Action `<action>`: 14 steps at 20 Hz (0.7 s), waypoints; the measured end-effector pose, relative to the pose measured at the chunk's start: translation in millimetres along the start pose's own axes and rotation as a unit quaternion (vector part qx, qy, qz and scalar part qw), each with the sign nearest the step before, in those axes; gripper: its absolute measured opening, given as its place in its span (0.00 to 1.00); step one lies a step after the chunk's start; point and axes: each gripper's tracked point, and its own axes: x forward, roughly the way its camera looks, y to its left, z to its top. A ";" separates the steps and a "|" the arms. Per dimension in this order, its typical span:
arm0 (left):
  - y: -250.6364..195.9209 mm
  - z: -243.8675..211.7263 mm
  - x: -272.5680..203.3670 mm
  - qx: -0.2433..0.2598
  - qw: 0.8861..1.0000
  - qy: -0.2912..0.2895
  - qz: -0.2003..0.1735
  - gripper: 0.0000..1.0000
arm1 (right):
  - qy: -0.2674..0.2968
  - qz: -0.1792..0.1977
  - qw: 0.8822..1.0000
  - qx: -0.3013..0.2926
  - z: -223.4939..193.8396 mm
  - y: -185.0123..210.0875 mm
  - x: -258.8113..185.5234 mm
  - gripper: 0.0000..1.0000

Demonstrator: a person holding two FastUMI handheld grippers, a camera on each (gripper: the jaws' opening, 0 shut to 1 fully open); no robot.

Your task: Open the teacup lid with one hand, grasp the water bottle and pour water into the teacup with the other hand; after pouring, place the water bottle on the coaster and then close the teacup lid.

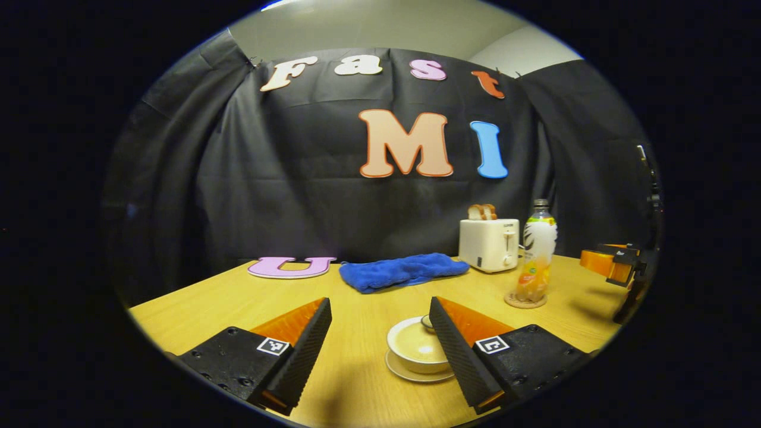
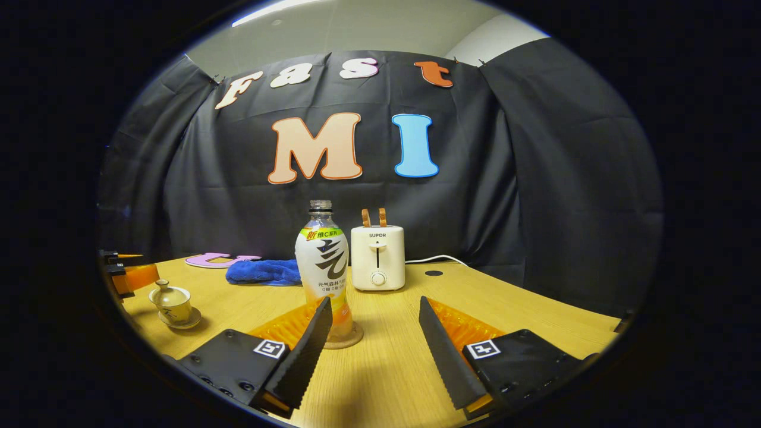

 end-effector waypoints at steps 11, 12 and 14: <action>65.9 -0.4 -20.5 0.006 0.981 0.003 0.192 0.97 | -0.001 -0.008 1.000 0.000 -0.3 -3.1 -0.4 0.94; 65.6 -0.8 -21.0 0.005 0.981 0.002 0.193 0.97 | -0.001 -0.010 1.000 0.000 -0.3 -4.1 -0.6 0.94; 65.5 -1.1 -19.9 0.005 0.981 0.002 0.193 0.96 | -0.001 -0.010 1.000 -0.001 -1.0 -4.2 -0.3 0.94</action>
